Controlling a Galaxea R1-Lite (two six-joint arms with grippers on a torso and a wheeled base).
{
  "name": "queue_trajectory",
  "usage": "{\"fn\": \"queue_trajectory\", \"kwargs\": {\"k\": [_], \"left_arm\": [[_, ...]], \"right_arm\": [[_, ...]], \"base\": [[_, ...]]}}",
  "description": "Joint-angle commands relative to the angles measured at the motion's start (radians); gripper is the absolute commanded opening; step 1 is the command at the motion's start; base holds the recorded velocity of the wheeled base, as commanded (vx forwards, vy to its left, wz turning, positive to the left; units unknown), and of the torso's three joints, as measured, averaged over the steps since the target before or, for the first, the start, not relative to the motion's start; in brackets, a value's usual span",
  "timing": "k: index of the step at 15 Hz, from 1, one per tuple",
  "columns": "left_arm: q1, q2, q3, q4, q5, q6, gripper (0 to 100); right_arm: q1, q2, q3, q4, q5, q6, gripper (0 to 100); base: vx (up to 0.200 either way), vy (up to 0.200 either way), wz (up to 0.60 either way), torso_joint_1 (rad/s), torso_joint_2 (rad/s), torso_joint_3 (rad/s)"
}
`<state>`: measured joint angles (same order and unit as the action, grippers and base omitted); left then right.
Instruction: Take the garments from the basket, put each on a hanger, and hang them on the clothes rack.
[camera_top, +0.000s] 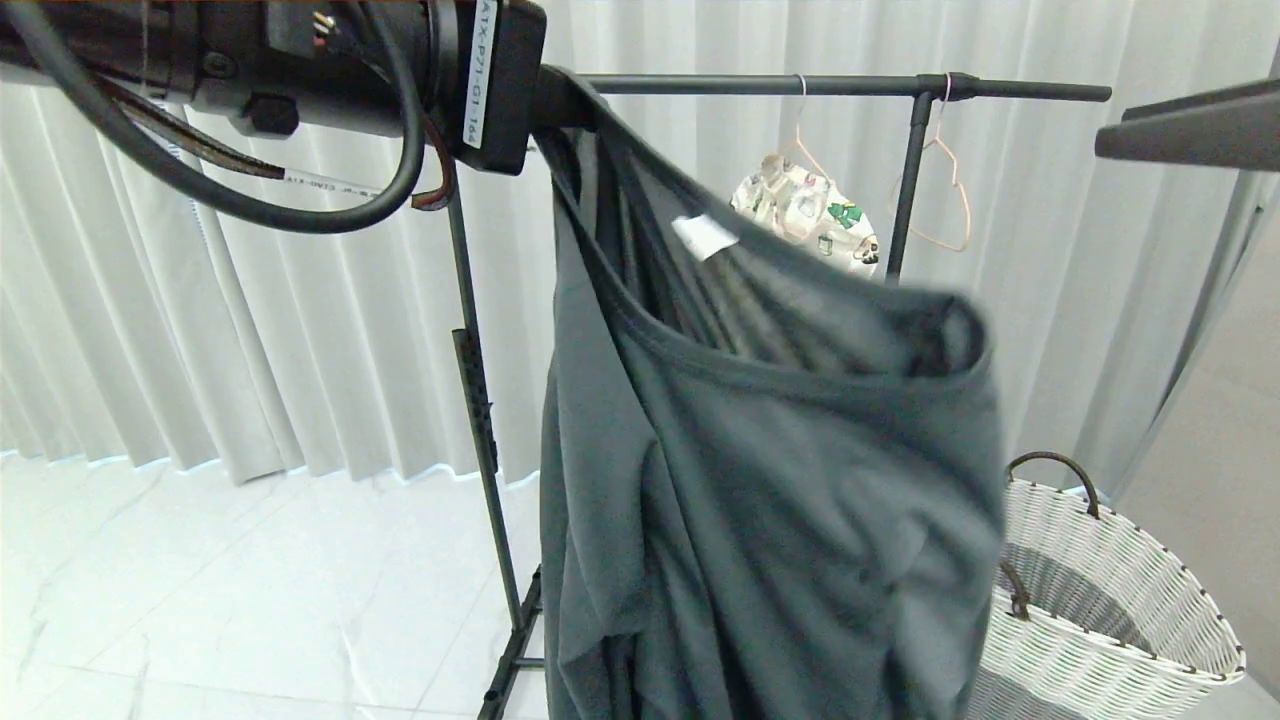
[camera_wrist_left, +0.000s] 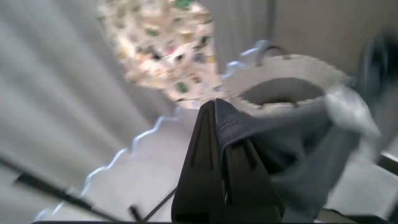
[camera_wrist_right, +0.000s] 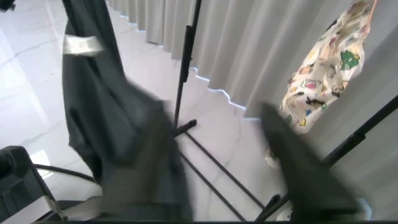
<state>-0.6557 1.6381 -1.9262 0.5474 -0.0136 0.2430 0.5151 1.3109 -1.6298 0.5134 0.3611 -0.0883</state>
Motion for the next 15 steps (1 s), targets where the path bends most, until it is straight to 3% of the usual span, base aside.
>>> {"fn": "queue_trajectory", "kwargs": {"k": [1,3,5,7,9,12,13,15], "left_arm": [[0.004,0.031,0.010,0.000,0.098,-0.007,0],[0.005,0.043,0.009,-0.001,0.152,-0.008,0],[0.022,0.042,0.010,-0.001,0.173,-0.004,0],[0.044,0.037,0.010,0.000,0.224,0.004,0],[0.059,0.037,0.012,-0.001,0.300,0.006,0],[0.076,0.037,0.013,0.000,0.333,0.006,0],[0.081,0.035,0.012,-0.001,0.357,0.006,0],[0.081,0.035,0.012,-0.001,0.373,0.004,0]], "right_arm": [[0.023,-0.068,0.074,0.023,0.004,-0.011,100],[0.022,-0.107,0.131,0.022,-0.001,-0.016,100],[-0.099,-0.097,0.142,0.023,-0.010,-0.025,100],[-0.242,-0.059,0.142,0.042,-0.090,-0.102,100],[-0.345,-0.030,0.148,0.088,-0.220,-0.172,100],[-0.388,-0.002,0.143,0.083,-0.271,-0.171,100],[-0.394,0.002,0.148,0.063,-0.332,-0.172,100],[-0.394,0.008,0.148,0.063,-0.373,-0.171,100]], "base": [[0.000,0.000,0.00,0.000,0.00,0.000],[0.000,0.000,0.00,0.000,0.00,0.000],[0.000,0.000,0.00,0.000,0.00,0.000],[0.000,0.000,0.00,0.000,0.00,0.000],[0.000,0.000,0.00,0.000,0.00,0.000],[0.000,0.000,0.00,0.000,0.00,0.000],[0.000,0.000,0.00,0.000,0.00,0.000],[0.000,0.000,0.00,0.000,0.00,0.000]]}}
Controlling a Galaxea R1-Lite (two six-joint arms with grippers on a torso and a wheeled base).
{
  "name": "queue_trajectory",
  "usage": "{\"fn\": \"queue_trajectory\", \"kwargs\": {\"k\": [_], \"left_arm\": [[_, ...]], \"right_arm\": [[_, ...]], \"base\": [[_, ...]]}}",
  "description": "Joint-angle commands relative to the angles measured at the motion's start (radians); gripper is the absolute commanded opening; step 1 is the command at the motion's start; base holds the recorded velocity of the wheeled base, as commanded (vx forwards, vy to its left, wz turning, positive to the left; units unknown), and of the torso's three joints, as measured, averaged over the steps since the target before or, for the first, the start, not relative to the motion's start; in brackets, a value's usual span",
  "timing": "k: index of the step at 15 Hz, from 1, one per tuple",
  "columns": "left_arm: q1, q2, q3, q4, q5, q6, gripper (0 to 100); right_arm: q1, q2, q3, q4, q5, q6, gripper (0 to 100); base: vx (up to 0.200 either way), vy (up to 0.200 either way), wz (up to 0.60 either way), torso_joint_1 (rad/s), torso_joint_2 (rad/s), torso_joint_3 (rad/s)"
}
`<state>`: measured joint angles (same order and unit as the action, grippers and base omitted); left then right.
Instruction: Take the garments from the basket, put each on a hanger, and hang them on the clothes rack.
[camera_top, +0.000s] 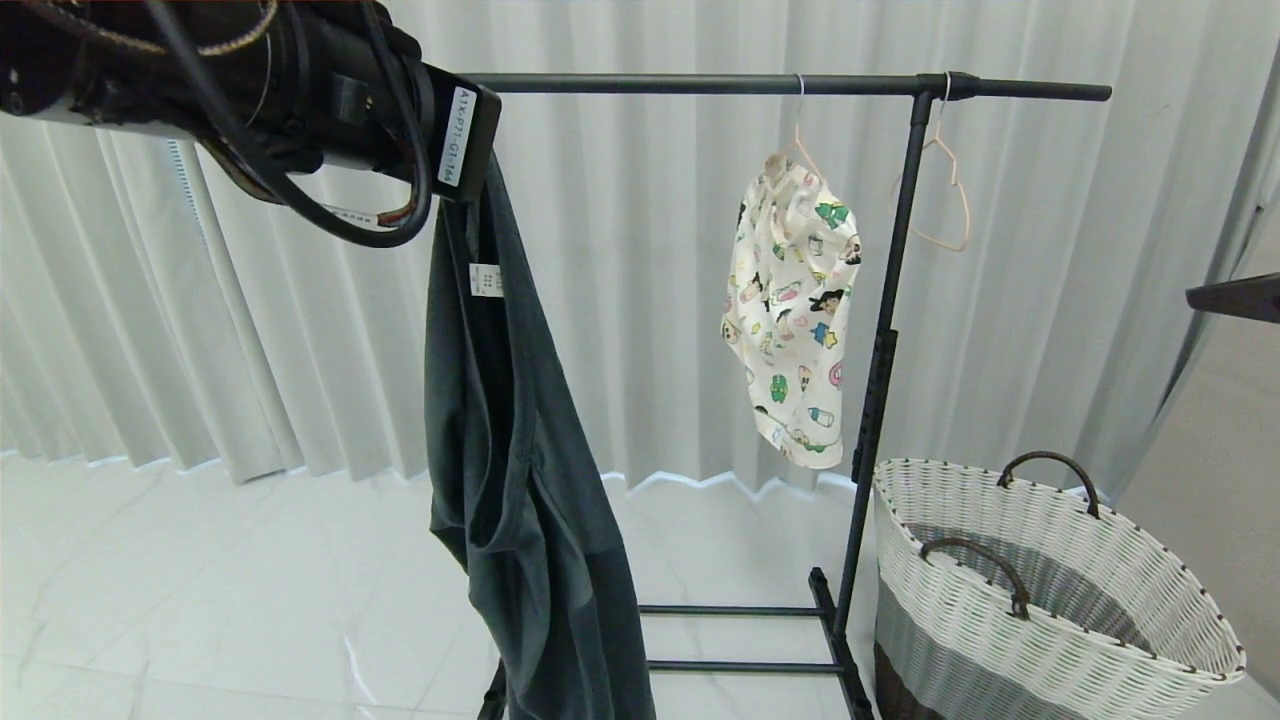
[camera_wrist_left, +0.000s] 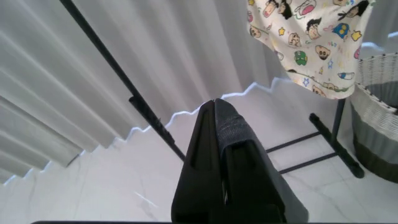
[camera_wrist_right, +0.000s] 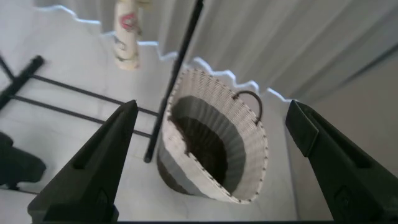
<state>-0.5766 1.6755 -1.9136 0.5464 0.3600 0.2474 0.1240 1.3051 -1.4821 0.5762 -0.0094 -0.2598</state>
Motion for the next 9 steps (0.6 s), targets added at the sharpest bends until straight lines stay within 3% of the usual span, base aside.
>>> {"fn": "queue_trajectory", "kwargs": {"k": [1,4,7,9], "left_arm": [[0.001,-0.002,-0.001,0.001,0.002,0.001,0],[0.001,-0.011,0.001,0.001,0.002,0.001,0],[0.001,-0.016,0.001,0.000,0.002,0.001,0],[0.001,-0.020,0.002,0.000,0.002,0.001,0]], "right_arm": [[-0.004,0.026,-0.003,-0.001,0.000,0.001,100],[-0.006,0.028,-0.003,0.001,0.000,0.010,100],[-0.007,0.029,-0.003,-0.001,0.002,0.010,100],[-0.006,0.029,-0.003,-0.002,0.005,0.010,100]], "base": [[0.000,0.000,0.00,0.000,0.00,0.000],[0.000,0.000,0.00,0.032,-0.07,-0.014],[0.000,0.000,0.00,0.175,-0.11,-0.178],[0.000,0.000,0.00,0.244,-0.40,-0.281]]}}
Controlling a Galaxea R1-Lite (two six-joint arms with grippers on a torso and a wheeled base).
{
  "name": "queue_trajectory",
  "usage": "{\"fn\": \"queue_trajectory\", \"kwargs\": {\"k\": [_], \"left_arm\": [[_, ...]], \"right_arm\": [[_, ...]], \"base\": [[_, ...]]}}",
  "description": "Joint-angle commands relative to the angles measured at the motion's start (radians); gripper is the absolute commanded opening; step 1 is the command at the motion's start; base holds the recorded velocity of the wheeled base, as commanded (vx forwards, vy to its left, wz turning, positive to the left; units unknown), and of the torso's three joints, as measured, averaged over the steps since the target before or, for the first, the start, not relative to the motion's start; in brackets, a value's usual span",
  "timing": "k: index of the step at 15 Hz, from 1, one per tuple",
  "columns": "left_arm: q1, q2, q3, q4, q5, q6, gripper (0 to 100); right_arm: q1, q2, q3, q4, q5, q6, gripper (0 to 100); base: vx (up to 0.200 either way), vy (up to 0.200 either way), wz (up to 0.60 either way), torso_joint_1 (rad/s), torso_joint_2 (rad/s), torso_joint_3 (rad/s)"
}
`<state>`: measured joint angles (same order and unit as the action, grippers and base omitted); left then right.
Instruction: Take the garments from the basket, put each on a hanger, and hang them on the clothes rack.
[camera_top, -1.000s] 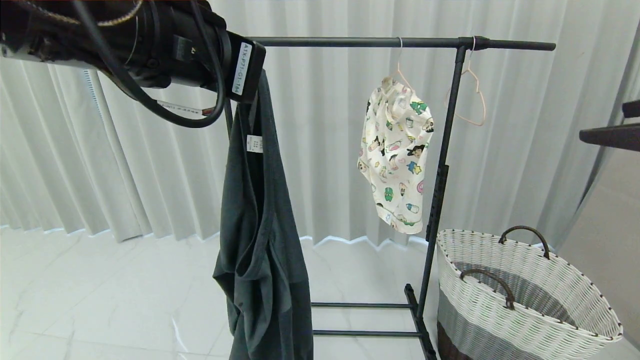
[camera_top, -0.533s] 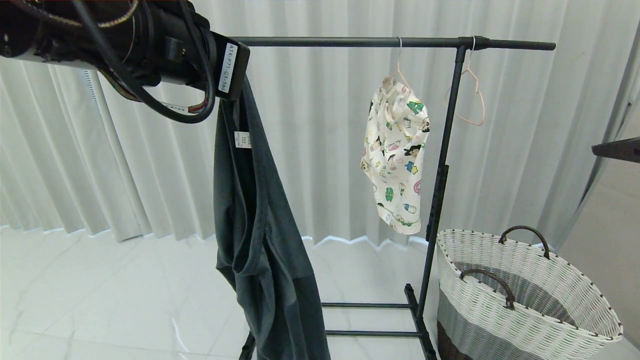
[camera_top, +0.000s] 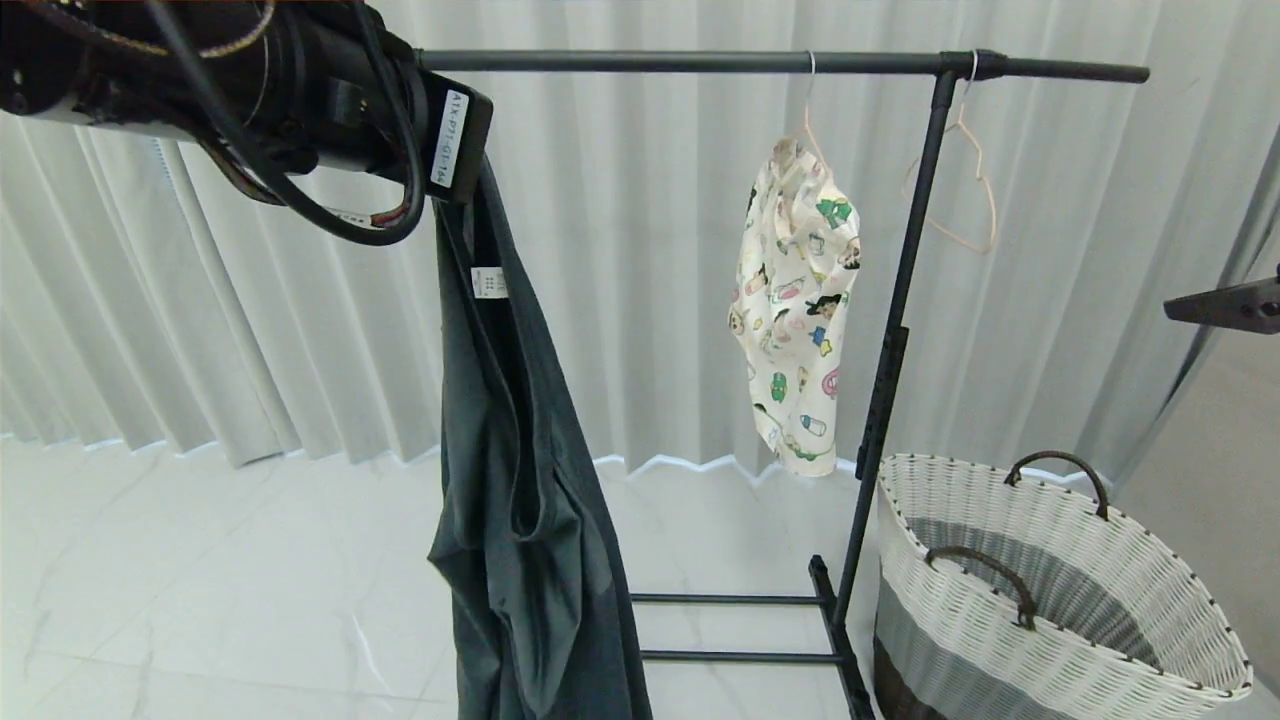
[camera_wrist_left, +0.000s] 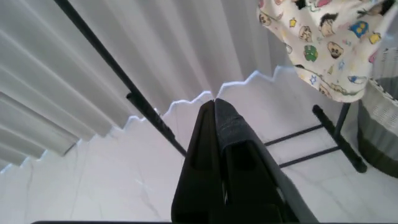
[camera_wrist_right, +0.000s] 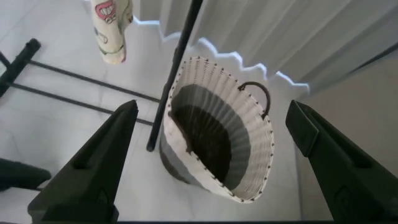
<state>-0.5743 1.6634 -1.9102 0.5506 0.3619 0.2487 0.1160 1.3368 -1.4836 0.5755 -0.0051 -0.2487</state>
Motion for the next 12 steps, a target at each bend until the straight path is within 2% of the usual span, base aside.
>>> {"fn": "queue_trajectory", "kwargs": {"k": [1,7,12], "left_arm": [[-0.001,-0.008,-0.001,-0.003,0.000,0.000,0],[-0.004,-0.010,-0.001,-0.003,0.000,0.000,0],[-0.004,-0.019,-0.001,-0.005,0.000,0.000,0]], "right_arm": [[0.001,-0.002,-0.001,-0.002,0.007,0.000,100],[0.001,-0.002,-0.001,-0.025,0.011,0.019,100],[0.001,-0.002,-0.001,-0.028,0.011,0.023,100]], "base": [[0.000,0.000,0.00,0.232,-0.72,-0.217],[0.000,0.000,0.00,0.135,-0.52,-0.216],[0.000,0.000,0.00,0.322,-0.48,-0.243]]}}
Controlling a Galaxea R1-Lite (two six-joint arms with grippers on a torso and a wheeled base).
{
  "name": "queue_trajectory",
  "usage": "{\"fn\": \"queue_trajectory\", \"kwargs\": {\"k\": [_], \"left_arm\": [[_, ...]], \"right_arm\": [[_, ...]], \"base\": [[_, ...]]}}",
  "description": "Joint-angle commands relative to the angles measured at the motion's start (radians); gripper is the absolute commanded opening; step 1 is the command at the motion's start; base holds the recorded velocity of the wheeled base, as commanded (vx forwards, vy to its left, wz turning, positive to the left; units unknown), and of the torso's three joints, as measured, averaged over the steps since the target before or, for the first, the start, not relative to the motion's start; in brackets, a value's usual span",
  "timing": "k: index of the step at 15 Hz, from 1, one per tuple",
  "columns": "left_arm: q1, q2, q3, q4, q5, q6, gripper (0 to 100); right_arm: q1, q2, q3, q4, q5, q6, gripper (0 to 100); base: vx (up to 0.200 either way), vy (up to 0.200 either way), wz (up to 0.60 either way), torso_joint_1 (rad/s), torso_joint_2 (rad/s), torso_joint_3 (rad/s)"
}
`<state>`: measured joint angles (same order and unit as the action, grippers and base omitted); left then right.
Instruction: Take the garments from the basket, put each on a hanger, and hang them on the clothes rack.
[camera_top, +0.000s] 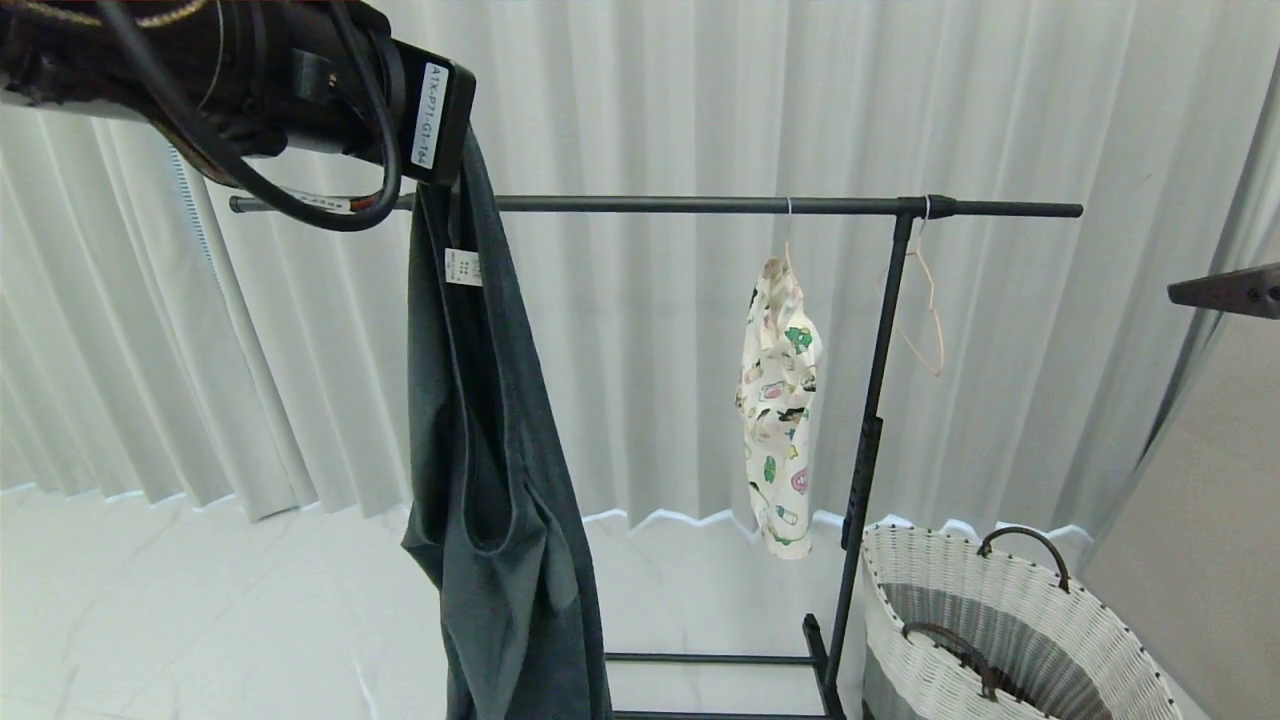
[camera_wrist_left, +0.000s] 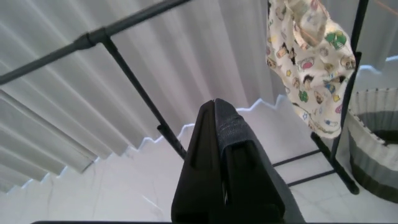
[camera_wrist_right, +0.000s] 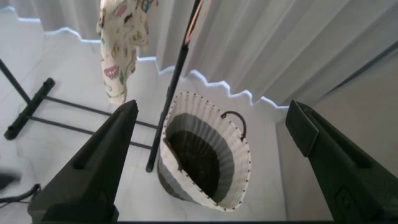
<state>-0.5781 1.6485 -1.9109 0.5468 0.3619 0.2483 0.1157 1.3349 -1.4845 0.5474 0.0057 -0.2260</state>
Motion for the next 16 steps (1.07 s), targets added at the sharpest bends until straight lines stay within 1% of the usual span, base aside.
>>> {"fn": "queue_trajectory", "kwargs": {"k": [1,6,8,10,13,16], "left_arm": [[0.000,-0.004,0.000,0.001,0.000,0.000,0],[-0.002,-0.004,0.001,0.001,0.000,0.000,0],[-0.002,-0.004,0.006,0.001,0.002,0.002,0],[-0.003,-0.007,0.026,0.001,0.028,-0.004,0],[-0.025,-0.016,0.050,-0.001,0.034,-0.007,0],[-0.039,-0.016,0.050,-0.001,0.034,-0.007,0]], "right_arm": [[0.001,0.000,0.000,0.000,0.000,0.000,100],[-0.002,0.006,0.001,0.000,-0.003,0.002,100],[-0.005,0.020,0.001,-0.001,-0.004,0.017,100],[-0.005,0.023,0.003,-0.001,-0.004,0.017,100],[-0.008,0.040,0.004,-0.001,-0.004,0.019,100],[-0.008,0.055,0.006,0.000,-0.004,0.019,100]], "base": [[0.000,0.000,0.00,0.251,-0.51,-0.242],[0.000,0.000,0.00,0.255,-0.51,-0.255],[0.000,0.000,0.00,0.264,-0.54,-0.271],[0.000,0.000,0.00,0.198,-0.41,-0.198],[0.200,0.000,0.00,0.048,-0.10,-0.048],[0.200,0.000,0.00,0.014,-0.02,-0.001]]}}
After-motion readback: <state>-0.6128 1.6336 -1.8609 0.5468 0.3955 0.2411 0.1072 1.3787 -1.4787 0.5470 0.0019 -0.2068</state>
